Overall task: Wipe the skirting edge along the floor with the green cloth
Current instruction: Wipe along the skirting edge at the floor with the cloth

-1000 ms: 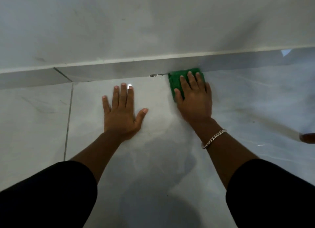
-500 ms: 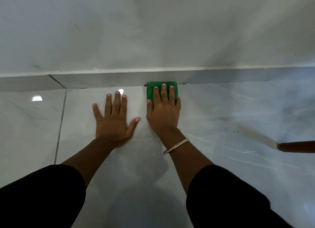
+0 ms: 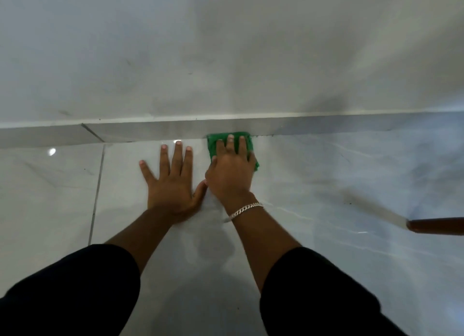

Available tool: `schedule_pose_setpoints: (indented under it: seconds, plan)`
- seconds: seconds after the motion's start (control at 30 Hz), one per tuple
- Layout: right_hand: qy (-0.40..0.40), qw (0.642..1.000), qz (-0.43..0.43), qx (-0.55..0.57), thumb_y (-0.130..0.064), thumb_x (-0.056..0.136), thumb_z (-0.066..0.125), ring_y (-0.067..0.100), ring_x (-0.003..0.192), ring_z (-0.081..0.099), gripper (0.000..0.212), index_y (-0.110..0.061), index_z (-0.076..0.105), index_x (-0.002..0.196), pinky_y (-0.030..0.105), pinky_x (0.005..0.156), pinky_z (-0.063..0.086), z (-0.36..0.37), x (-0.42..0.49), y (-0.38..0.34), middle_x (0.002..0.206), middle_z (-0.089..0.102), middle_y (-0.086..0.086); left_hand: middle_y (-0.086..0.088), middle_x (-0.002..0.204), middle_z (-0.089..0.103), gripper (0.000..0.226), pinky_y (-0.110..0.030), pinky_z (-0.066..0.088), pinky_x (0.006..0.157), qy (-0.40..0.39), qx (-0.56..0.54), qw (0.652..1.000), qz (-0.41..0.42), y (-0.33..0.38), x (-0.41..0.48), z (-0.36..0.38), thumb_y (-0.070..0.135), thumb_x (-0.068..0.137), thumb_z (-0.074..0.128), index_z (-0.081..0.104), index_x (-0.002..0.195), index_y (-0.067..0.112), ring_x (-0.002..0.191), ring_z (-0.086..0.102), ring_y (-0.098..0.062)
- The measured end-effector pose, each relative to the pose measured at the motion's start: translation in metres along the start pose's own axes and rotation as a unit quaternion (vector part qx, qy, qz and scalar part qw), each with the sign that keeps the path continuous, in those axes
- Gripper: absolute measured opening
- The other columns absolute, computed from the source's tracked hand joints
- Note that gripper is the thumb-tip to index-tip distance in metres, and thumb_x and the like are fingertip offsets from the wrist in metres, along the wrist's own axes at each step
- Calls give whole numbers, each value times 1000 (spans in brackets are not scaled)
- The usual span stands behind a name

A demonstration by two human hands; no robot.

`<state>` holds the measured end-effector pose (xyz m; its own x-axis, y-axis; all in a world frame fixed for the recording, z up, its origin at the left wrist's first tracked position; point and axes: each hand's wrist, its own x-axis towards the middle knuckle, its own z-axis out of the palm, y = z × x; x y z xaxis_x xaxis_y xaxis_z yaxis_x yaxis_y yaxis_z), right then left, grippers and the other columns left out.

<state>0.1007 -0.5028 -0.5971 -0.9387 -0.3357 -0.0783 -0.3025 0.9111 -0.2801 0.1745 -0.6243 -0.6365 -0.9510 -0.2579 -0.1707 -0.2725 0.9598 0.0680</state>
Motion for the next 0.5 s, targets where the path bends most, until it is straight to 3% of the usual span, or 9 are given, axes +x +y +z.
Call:
schedule_pose_setpoints:
  seconds: [0.1, 0.27, 0.4, 0.5]
  plan:
    - [-12, 999, -26, -32, -31, 95, 45, 23, 146, 22, 48, -22, 42, 142, 50, 111, 30, -13, 7, 40, 155, 36, 2, -1, 167, -9, 89, -76, 2, 110, -1, -1, 1000, 11, -11, -3, -4, 73, 85, 8, -5, 157, 22, 153, -11, -29]
    - [-7, 993, 115, -33, -28, 98, 44, 27, 146, 20, 46, -19, 41, 143, 57, 109, 33, -45, 12, 125, 157, 32, 5, 0, 167, -11, 91, -76, 0, 111, 8, -5, 1000, -20, -29, -12, -6, 77, 84, 3, -9, 156, 23, 153, -12, -31]
    - [-9, 986, 160, -40, -31, 95, 46, 33, 146, 17, 52, -14, 39, 143, 59, 111, 27, -33, 17, 74, 158, 28, 11, -2, 168, -7, 90, -77, 0, 110, 9, -8, 1000, -15, -26, -10, -6, 75, 86, 8, -4, 157, 21, 153, -9, -33]
    - [-23, 998, 43, -41, -32, 90, 50, 37, 144, 19, 56, -14, 40, 143, 56, 107, 29, -7, 6, 1, 155, 32, 13, -2, 167, -9, 91, -76, 1, 110, 3, -4, 1000, -21, -28, -9, -3, 76, 85, 7, -5, 157, 22, 153, -11, -32]
